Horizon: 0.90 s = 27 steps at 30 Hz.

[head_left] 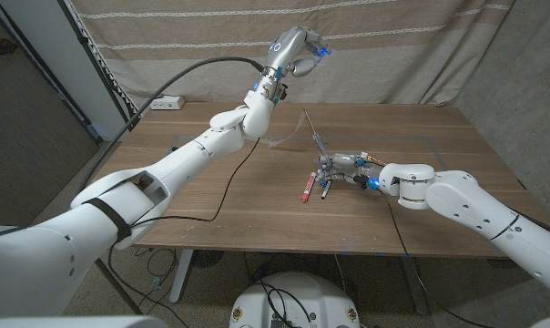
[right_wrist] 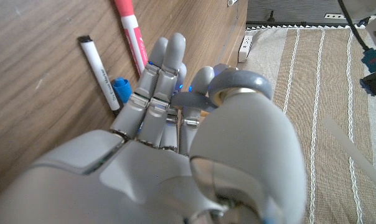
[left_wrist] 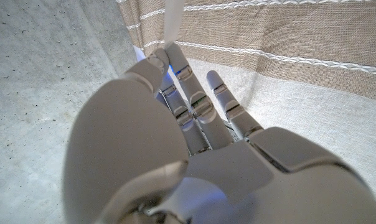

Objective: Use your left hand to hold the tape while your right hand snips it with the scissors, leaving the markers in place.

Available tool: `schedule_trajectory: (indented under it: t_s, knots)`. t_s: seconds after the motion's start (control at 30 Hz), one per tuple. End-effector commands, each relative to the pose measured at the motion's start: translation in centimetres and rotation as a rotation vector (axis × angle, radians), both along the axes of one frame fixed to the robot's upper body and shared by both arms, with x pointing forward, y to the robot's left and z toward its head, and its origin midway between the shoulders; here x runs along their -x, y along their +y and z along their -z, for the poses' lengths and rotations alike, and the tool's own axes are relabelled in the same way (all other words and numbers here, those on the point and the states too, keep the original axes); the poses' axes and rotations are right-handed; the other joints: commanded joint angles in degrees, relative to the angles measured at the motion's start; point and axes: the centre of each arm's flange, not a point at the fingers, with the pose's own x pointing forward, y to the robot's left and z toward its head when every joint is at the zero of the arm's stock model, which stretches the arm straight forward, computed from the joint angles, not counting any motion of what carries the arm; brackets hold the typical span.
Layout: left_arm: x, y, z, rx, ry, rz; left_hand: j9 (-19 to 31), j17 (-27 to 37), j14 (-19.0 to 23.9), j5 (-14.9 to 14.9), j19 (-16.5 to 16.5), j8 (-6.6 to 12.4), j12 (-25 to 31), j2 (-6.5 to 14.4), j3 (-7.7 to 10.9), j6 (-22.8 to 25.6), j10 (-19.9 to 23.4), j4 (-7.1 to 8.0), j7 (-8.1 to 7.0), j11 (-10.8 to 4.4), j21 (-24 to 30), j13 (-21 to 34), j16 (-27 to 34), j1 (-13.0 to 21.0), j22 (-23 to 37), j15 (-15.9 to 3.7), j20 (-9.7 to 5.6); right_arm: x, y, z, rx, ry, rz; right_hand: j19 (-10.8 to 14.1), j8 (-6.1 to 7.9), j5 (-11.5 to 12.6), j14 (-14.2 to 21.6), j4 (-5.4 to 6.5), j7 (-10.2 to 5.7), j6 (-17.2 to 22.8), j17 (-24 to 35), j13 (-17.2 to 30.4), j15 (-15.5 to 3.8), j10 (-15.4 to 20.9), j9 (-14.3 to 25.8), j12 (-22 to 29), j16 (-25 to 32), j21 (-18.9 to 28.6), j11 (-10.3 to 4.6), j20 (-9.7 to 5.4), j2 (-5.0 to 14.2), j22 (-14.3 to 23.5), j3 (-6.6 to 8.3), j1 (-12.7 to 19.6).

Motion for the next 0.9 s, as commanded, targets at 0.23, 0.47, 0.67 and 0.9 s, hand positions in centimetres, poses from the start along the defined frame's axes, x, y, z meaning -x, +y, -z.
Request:
schedule_trajectory:
  t_s: [0.23,0.47,0.67,0.9]
  knots:
    - [-0.3,0.1,0.5,-0.001,0.006,-0.002,0.2,2.0,0.8,0.5,-0.3,0.57,0.3,0.6,-0.14,-0.1,0.2,0.03,-0.17,-0.22,0.4,0.1,0.3,0.0,0.0,-0.57,-7.83,0.0,-0.3,-0.4,-0.02,-0.012,0.001,-1.9,3.8,0.6,8.5,0.76,0.03,-0.5,-0.4,-0.3,-12.22,14.3,-0.1,3.3,-1.5,1.3,-14.62,-0.91,5.09,0.3,7.12,4.2]
    - [-0.4,0.2,0.6,0.001,-0.001,-0.009,0.1,2.0,0.8,0.5,-0.4,0.54,0.3,0.6,-0.16,-0.2,0.3,0.03,-0.19,-0.21,0.5,0.1,0.3,0.0,0.0,-0.57,-7.83,0.0,-0.5,-0.5,-0.016,-0.023,0.003,-3.1,1.12,-1.7,8.6,1.31,0.11,-1.9,-4.6,-5.3,-12.24,13.9,-2.8,0.5,-5.4,2.8,-14.54,-0.54,4.78,0.0,4.67,2.6]
    - [-0.5,0.7,0.3,0.013,-0.013,-0.006,0.1,2.0,0.8,0.5,-0.4,0.6,0.3,0.6,-0.17,-0.2,0.3,0.01,-0.25,-0.22,0.6,0.1,0.3,0.0,0.0,-0.58,-7.82,-0.1,-0.1,0.0,-0.008,-0.001,-0.006,-3.9,-0.25,-6.6,7.4,1.05,-0.3,-5.1,-6.5,-9.0,-11.86,11.7,-3.0,-2.2,-7.4,4.2,-13.46,-0.06,3.09,-0.7,1.26,1.7]
    - [-0.6,1.1,0.4,0.015,-0.019,-0.002,0.2,2.1,0.8,0.5,-0.5,0.6,0.3,0.6,-0.19,-0.3,0.3,0.01,-0.27,-0.21,0.7,0.1,0.3,0.0,0.0,-0.58,-7.82,0.2,0.2,-0.2,0.007,-0.011,-0.004,-4.6,-2.3,-10.8,5.5,2.84,-1.42,-6.4,-7.7,-12.8,-11.56,10.5,-5.9,-5.2,-8.8,4.9,-11.64,0.87,3.17,-1.7,-1.66,-1.9]
